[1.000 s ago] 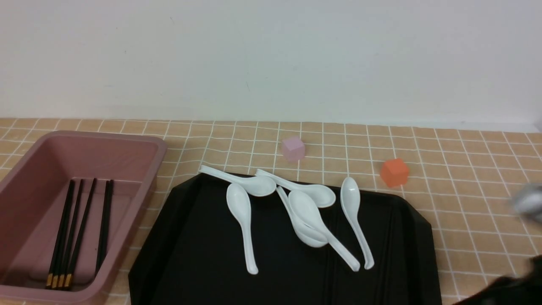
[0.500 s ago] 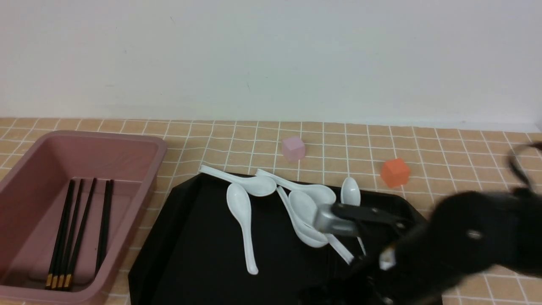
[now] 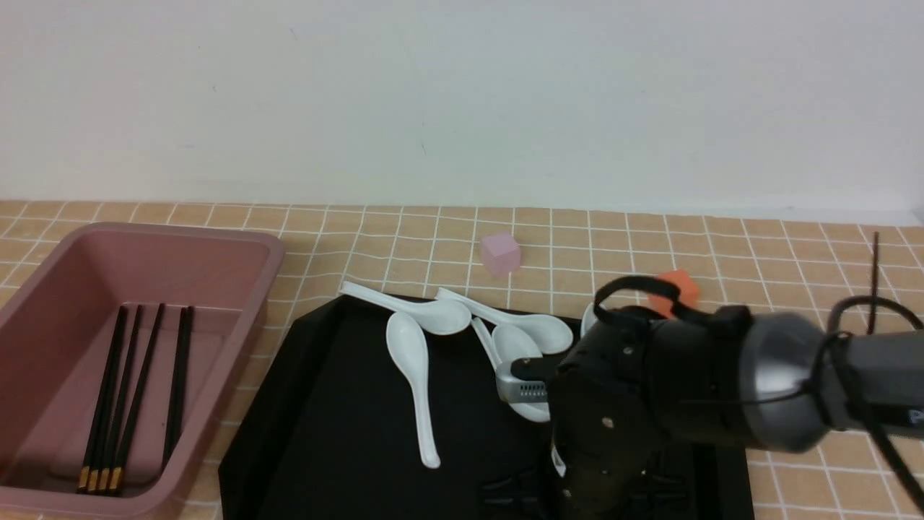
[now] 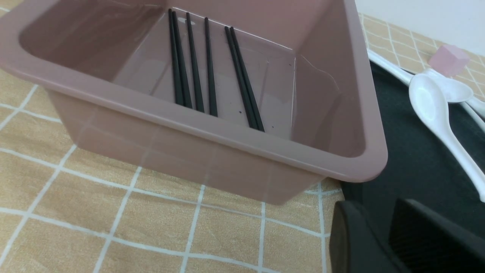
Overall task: On brown tablecloth take chopsticks from black tray and put them in box.
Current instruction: 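Move the gripper over the chopsticks on the black tray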
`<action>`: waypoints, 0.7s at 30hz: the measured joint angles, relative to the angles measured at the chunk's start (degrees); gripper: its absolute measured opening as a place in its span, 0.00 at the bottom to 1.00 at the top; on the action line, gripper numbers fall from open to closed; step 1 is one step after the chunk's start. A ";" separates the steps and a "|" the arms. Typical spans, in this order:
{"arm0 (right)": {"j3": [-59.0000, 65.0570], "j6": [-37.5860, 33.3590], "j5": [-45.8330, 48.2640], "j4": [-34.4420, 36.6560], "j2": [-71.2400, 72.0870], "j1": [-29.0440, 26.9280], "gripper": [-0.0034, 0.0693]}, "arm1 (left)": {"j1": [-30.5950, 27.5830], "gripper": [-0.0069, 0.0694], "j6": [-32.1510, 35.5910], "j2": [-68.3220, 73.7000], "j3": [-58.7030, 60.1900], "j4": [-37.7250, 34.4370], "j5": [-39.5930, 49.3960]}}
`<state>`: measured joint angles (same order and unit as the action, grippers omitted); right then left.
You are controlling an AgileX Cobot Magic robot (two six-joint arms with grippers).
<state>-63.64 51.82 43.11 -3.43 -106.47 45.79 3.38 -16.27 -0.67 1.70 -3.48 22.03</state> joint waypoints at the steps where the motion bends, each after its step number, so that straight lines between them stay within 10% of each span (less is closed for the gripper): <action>1: 0.00 0.62 -0.20 -0.23 -0.36 0.00 0.50 | 0.00 0.31 0.00 0.00 0.00 0.00 0.00; 13: -1.09 3.77 0.10 -0.73 -2.81 0.00 0.48 | 0.00 0.32 0.02 0.00 0.00 0.00 0.00; 21: -1.41 3.95 1.30 -0.73 -2.99 0.00 0.24 | 0.00 0.33 0.02 0.00 0.00 0.00 0.00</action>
<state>-65.05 55.77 44.42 -4.16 -109.46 45.79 3.38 -16.25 -0.67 1.70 -3.48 22.03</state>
